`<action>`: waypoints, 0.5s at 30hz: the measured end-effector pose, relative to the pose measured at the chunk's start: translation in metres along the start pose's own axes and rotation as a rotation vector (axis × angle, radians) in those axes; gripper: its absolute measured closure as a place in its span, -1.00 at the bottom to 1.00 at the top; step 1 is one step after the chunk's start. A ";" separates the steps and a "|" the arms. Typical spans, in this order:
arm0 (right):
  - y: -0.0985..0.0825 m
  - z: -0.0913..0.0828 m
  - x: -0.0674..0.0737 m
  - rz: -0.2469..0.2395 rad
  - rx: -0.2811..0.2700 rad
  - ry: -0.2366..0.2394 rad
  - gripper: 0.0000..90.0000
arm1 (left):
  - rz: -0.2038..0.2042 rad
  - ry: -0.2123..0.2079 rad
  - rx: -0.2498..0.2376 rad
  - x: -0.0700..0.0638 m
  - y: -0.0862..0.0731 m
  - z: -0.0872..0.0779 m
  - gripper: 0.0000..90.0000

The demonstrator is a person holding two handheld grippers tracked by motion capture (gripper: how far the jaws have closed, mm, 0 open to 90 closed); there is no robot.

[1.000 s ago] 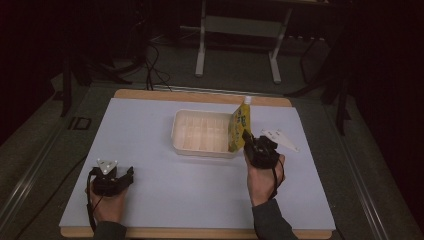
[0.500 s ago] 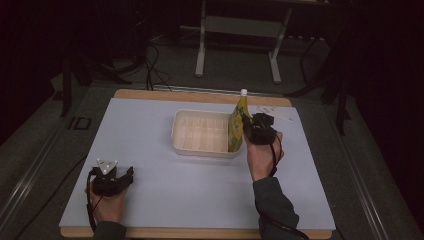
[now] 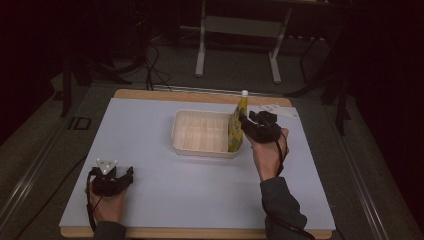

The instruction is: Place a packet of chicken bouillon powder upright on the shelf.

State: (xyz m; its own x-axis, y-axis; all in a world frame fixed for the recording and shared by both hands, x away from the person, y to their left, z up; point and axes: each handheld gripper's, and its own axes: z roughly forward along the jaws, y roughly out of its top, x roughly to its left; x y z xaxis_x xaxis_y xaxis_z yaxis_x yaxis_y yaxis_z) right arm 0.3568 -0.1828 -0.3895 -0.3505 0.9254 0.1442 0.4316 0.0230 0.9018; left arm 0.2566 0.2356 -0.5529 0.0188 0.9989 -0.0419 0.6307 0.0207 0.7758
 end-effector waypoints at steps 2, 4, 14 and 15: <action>0.001 -0.005 -0.002 -0.003 -0.001 0.021 0.20 | 0.000 0.000 -0.001 0.000 0.000 0.000 -0.12; 0.001 -0.011 -0.003 -0.017 -0.001 0.037 0.16 | 0.000 0.000 -0.001 0.000 0.000 -0.001 -0.12; -0.016 -0.032 -0.019 -0.107 0.060 0.086 -0.05 | 0.010 0.089 0.035 0.000 0.001 -0.001 -0.17; -0.020 -0.034 -0.023 -0.116 0.057 0.081 -0.08 | 0.005 0.100 0.034 0.001 0.001 -0.001 -0.20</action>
